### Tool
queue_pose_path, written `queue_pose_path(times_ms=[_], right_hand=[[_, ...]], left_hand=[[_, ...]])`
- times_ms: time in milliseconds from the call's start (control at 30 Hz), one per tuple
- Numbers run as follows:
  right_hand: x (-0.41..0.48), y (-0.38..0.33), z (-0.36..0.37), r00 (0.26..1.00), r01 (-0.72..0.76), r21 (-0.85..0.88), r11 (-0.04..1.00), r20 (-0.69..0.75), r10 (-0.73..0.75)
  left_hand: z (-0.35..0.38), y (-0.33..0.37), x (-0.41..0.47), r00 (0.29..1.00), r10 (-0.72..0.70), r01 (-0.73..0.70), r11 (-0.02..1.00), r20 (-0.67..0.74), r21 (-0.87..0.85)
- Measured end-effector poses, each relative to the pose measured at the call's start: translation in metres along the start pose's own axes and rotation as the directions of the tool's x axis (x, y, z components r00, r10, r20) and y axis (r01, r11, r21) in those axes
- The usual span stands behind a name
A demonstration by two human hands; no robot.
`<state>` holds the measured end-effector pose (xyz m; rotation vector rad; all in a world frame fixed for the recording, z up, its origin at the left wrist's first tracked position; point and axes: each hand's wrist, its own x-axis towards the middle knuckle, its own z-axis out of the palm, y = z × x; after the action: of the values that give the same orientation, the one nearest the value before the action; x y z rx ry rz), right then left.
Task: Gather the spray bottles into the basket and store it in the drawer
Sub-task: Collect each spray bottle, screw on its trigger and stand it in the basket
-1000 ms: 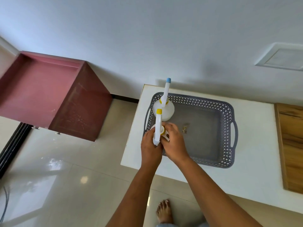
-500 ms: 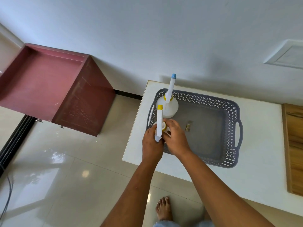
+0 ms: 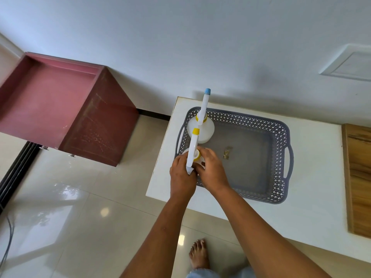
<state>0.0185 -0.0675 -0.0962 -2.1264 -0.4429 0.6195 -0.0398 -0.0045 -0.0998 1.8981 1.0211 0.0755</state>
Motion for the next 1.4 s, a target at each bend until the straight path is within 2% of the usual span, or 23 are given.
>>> queue_pose_path(times_ms=[200,400,567,700,800,933,1133,1267,1400], right_hand=[[-0.004,0.016,-0.008,0.999,-0.036,-0.141,0.989,0.011,0.038],[-0.016,0.031,-0.021,0.994,-0.102,-0.195,0.975,0.022,0.109],[-0.028,0.040,-0.036,0.990,-0.143,-0.212,0.967,-0.021,0.142],[-0.041,0.047,-0.050,0.985,-0.161,-0.212,0.964,-0.087,0.146],[-0.055,0.055,-0.061,0.978,-0.179,-0.210,0.961,-0.148,0.150],[-0.082,0.072,-0.083,0.952,-0.202,-0.196,0.959,-0.268,0.146],[-0.135,0.112,-0.123,0.876,-0.324,-0.214,0.921,-0.436,0.207],[-0.192,0.151,-0.151,0.801,-0.419,-0.148,0.896,-0.524,0.288],[-0.260,0.190,-0.172,0.733,-0.498,-0.089,0.863,-0.576,0.363]], left_hand=[[0.002,-0.006,-0.006,0.999,-0.033,0.033,0.999,-0.028,-0.003],[0.002,-0.018,-0.026,0.989,0.005,-0.001,1.000,-0.148,0.028],[0.004,-0.022,-0.043,0.984,-0.026,0.025,1.000,-0.178,-0.013],[0.010,-0.017,-0.059,0.992,0.016,-0.011,0.999,-0.124,0.044],[0.026,-0.003,-0.073,0.983,0.186,-0.184,0.979,-0.003,0.091],[0.053,0.023,-0.087,0.923,0.326,-0.358,0.922,0.204,0.146],[0.101,0.048,-0.121,0.796,0.398,-0.531,0.820,0.456,0.213],[0.143,0.054,-0.173,0.652,0.443,-0.662,0.728,0.616,0.177],[0.179,0.055,-0.236,0.523,0.484,-0.748,0.655,0.702,0.105]])
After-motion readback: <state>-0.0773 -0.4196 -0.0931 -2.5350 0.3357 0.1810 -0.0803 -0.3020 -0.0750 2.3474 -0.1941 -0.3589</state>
